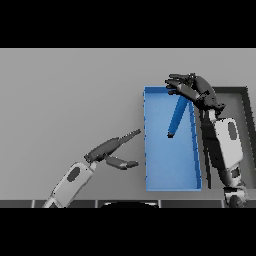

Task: Pick up the blue pipe and place it into the blue bin.

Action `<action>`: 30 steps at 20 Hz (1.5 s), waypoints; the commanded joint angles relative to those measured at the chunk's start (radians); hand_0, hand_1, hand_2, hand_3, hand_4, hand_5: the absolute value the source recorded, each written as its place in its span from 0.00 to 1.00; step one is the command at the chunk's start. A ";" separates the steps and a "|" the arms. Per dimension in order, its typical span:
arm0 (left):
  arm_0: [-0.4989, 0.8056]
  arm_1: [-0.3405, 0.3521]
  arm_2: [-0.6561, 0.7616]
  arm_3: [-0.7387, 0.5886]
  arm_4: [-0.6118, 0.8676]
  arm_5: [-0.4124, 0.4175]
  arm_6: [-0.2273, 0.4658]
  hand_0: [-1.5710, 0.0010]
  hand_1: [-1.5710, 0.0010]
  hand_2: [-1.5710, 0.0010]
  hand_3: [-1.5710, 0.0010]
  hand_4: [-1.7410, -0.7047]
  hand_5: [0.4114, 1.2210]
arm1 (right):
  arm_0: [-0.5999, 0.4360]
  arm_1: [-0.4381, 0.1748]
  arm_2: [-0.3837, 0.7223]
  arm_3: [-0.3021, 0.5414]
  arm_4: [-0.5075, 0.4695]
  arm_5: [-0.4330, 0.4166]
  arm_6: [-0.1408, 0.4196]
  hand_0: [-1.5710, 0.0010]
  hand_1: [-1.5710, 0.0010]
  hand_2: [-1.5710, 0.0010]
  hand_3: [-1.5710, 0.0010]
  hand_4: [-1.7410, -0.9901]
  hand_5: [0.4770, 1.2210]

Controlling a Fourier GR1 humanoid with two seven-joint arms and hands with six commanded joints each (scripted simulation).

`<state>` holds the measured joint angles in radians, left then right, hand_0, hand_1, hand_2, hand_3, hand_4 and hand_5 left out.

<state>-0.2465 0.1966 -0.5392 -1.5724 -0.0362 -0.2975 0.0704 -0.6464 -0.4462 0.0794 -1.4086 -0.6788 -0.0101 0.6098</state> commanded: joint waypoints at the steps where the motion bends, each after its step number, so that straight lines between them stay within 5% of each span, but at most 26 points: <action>1: -0.007 0.000 0.003 0.004 0.000 0.000 -0.006 1.00 1.00 1.00 1.00 0.83 0.07 | 0.034 -0.018 0.018 -0.008 0.000 -0.002 0.000 0.00 0.00 0.00 0.00 0.00 0.86; 6: 0.007 -0.010 -0.015 -0.016 -0.006 0.006 0.008 1.00 1.00 1.00 1.00 0.83 0.06 | 0.131 -0.096 0.192 0.041 -0.059 -0.048 0.000 0.00 0.00 0.00 0.00 0.20 0.86; 7: 0.009 -0.015 -0.016 -0.026 0.000 0.008 0.018 1.00 1.00 1.00 1.00 0.83 0.06 | 0.131 -0.117 0.233 0.057 -0.082 -0.066 -0.006 0.00 0.00 0.00 0.15 0.19 0.85; 8: 0.010 -0.011 -0.016 -0.027 -0.002 0.009 0.022 1.00 1.00 1.00 1.00 0.83 0.05 | 0.126 -0.127 0.264 0.060 -0.103 -0.104 -0.012 0.00 0.07 0.11 0.29 0.26 0.88; 11: 0.004 -0.010 -0.013 -0.018 -0.006 0.010 0.025 1.00 1.00 1.00 1.00 0.83 0.05 | 0.091 -0.172 0.366 0.117 -0.202 -0.170 -0.017 0.47 0.52 0.55 0.63 0.46 0.94; 13: 0.003 -0.008 -0.011 -0.013 -0.007 0.012 0.036 1.00 1.00 1.00 1.00 0.82 0.05 | 0.072 -0.204 0.425 0.114 -0.231 -0.142 -0.019 0.66 0.70 0.71 0.77 0.61 0.89; 15: 0.009 -0.004 -0.012 -0.016 0.002 0.003 0.036 1.00 1.00 1.00 1.00 0.82 0.05 | 0.038 -0.235 0.500 0.123 -0.218 -0.127 -0.038 0.78 0.81 0.81 0.85 0.71 0.74; 18: 0.004 -0.003 -0.005 -0.010 0.007 0.004 0.017 1.00 1.00 1.00 1.00 0.82 0.05 | -0.007 -0.283 0.626 0.152 -0.180 -0.107 -0.189 0.89 0.90 0.90 0.92 0.79 0.55; 20: 0.009 -0.006 -0.010 -0.006 -0.003 0.010 0.010 1.00 1.00 1.00 1.00 0.81 0.05 | -0.005 -0.283 0.690 0.173 -0.166 -0.087 -0.058 0.93 0.94 0.94 0.95 0.82 0.46; 21: 0.015 -0.002 -0.009 -0.012 -0.001 0.009 0.005 1.00 1.00 1.00 1.00 0.81 0.05 | -0.016 -0.279 0.697 0.191 -0.157 -0.079 -0.037 0.94 0.95 0.95 0.96 0.82 0.43; 24: 0.008 -0.011 -0.007 -0.006 0.006 0.008 0.015 1.00 1.00 1.00 1.00 0.80 0.06 | -0.018 -0.280 0.705 0.206 -0.142 -0.093 -0.015 0.97 0.97 0.98 0.98 0.82 0.32; 27: 0.004 -0.012 -0.006 0.002 0.006 0.005 0.007 1.00 1.00 1.00 1.00 0.80 0.06 | -0.009 -0.273 0.689 0.203 -0.158 -0.092 -0.055 0.99 0.99 0.99 0.99 0.83 0.29; 30: -0.002 -0.020 -0.004 0.003 0.014 0.005 0.023 1.00 1.00 1.00 1.00 0.79 0.07 | -0.001 -0.287 0.695 0.188 -0.155 -0.093 -0.037 0.99 0.99 0.99 0.99 0.81 0.27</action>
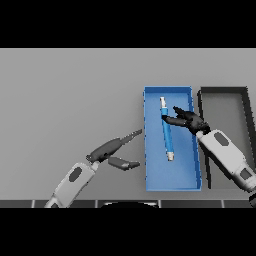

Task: Pick up the blue pipe and place it into the blue bin.

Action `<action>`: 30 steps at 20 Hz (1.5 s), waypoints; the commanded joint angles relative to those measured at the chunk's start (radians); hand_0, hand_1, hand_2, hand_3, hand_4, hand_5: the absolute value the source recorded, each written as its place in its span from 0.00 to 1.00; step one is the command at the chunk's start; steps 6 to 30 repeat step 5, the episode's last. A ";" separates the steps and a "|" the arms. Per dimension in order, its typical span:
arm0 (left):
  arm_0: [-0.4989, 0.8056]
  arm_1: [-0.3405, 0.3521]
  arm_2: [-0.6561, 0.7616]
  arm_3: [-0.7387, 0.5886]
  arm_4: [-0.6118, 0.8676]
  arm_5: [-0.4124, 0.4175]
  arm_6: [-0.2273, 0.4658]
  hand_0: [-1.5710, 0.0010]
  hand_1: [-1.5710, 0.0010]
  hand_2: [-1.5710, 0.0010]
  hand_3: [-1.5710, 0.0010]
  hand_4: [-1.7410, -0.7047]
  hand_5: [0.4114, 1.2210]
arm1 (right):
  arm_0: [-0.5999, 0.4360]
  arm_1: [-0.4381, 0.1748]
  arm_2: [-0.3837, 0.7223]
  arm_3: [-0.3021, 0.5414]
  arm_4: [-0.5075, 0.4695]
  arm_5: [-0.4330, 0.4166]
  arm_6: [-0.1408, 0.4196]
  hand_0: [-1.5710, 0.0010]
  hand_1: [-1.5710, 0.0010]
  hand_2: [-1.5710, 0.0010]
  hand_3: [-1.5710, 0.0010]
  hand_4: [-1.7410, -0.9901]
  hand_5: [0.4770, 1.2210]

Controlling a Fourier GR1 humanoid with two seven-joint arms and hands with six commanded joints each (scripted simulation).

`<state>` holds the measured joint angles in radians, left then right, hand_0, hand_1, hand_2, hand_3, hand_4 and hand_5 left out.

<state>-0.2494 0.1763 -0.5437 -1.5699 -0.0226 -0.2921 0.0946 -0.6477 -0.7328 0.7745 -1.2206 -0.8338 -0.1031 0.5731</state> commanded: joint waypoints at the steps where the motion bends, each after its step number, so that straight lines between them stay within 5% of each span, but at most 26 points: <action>1: 0.004 -0.005 -0.001 0.008 -0.003 0.004 0.001 1.00 1.00 1.00 1.00 0.79 0.07 | 0.002 -0.006 -0.001 0.006 0.000 0.011 -0.004 0.99 0.99 0.99 1.00 0.82 0.26; 30: -0.021 -0.009 0.015 0.053 -0.004 0.001 -0.022 1.00 1.00 1.00 1.00 0.79 0.07 | 0.005 0.000 -0.006 0.000 -0.012 0.025 -0.022 0.99 0.99 0.99 1.00 0.82 0.27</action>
